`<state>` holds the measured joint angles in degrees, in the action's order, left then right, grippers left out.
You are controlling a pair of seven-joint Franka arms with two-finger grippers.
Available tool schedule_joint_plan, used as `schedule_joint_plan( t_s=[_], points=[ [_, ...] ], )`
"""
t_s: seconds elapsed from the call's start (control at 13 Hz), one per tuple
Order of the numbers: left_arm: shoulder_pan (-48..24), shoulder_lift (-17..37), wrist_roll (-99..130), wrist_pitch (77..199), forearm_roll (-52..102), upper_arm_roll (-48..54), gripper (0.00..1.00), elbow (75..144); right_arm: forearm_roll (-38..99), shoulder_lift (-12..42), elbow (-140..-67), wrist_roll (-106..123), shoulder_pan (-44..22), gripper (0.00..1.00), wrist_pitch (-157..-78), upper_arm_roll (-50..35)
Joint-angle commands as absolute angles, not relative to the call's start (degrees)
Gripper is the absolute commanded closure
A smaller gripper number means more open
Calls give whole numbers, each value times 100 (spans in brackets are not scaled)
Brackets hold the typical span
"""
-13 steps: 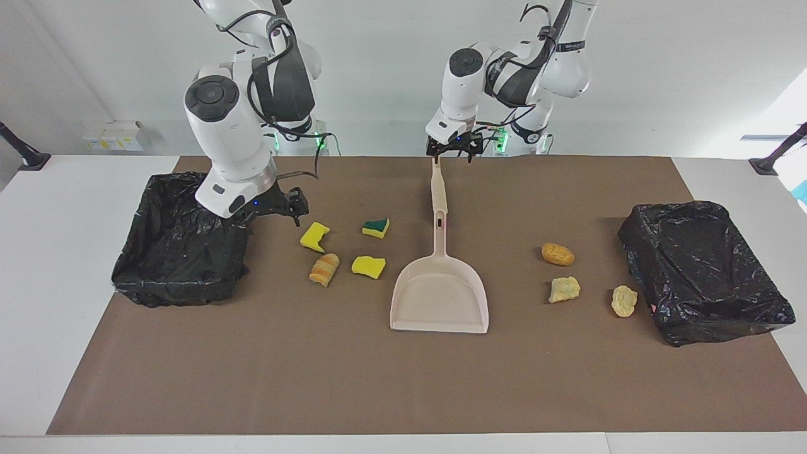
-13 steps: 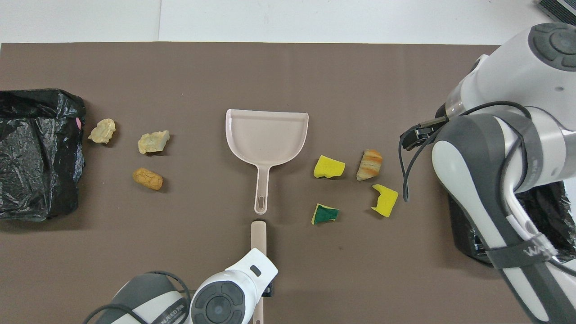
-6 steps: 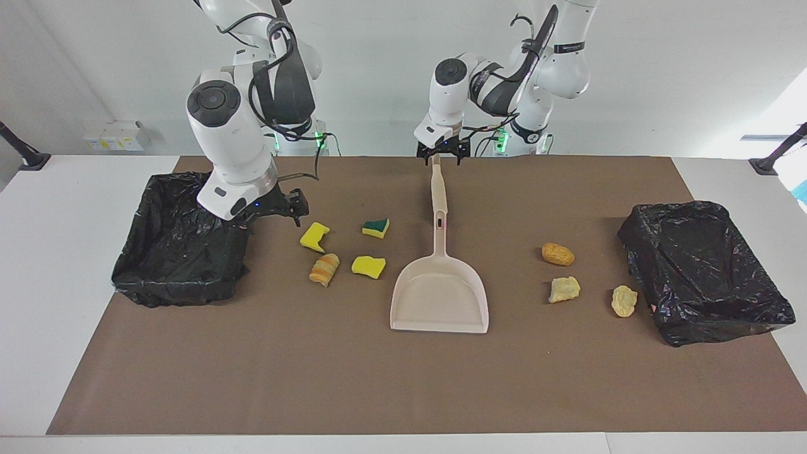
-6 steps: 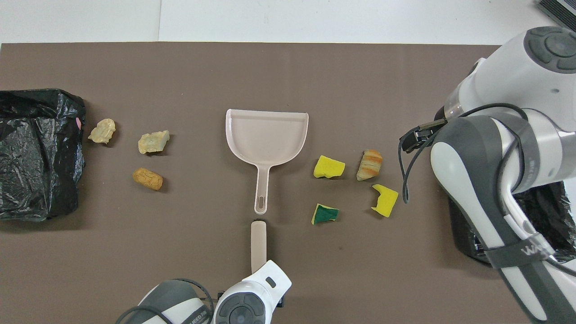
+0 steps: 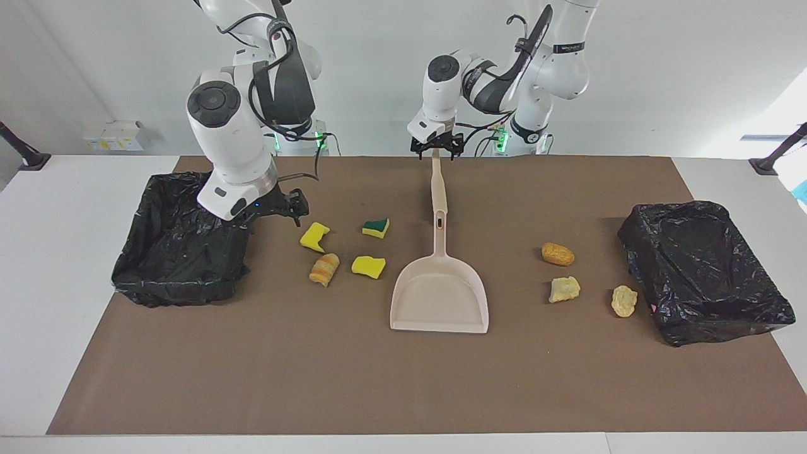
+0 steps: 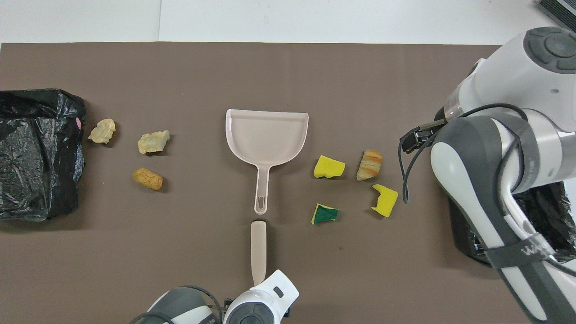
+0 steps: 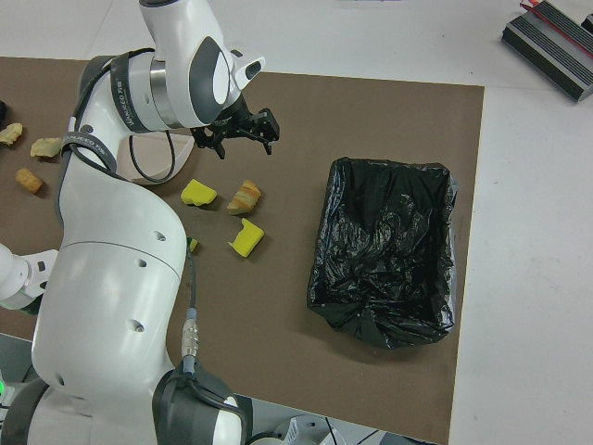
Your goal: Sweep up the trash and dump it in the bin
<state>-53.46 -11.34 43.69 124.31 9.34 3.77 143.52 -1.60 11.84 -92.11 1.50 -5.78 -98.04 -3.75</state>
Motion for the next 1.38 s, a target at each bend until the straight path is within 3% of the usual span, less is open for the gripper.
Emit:
schedule_joint_plan(
  t_s=[0.0,0.08,0.15,0.23,0.69,0.92,1.15,1.31],
  points=[
    [-5546,-1143,4307,12524,1046,272,2,14511,-158,1037,-9404,114,-562,0,-9905,-378],
    [-5546,-1134,4307,12516,1046,272,19,14511,-158,1037,-9404,114,-563,0,-9905,-378],
    [-5546,-1134,4307,12516,1046,272,45,14511,-150,1037,-9404,114,-563,0,-9897,-378],
    [-5546,-1134,4298,12490,1046,272,98,14511,-158,1037,-9404,88,-563,0,-9905,-378],
    [-5179,-1151,4289,12122,1160,220,100,14240,-132,1037,-9404,79,-571,0,-9905,-378],
    [-4450,-1379,4281,10667,1248,185,100,13555,-106,1037,-9404,18,-615,0,-9923,-395],
    [-3484,-1879,3520,9347,1143,132,100,13272,-70,1055,-9404,-621,-991,0,-9984,-413],
    [-2781,-1873,2903,8695,522,141,100,12931,60,1090,-9422,-1193,-1352,0,-10221,-413]
  ],
)
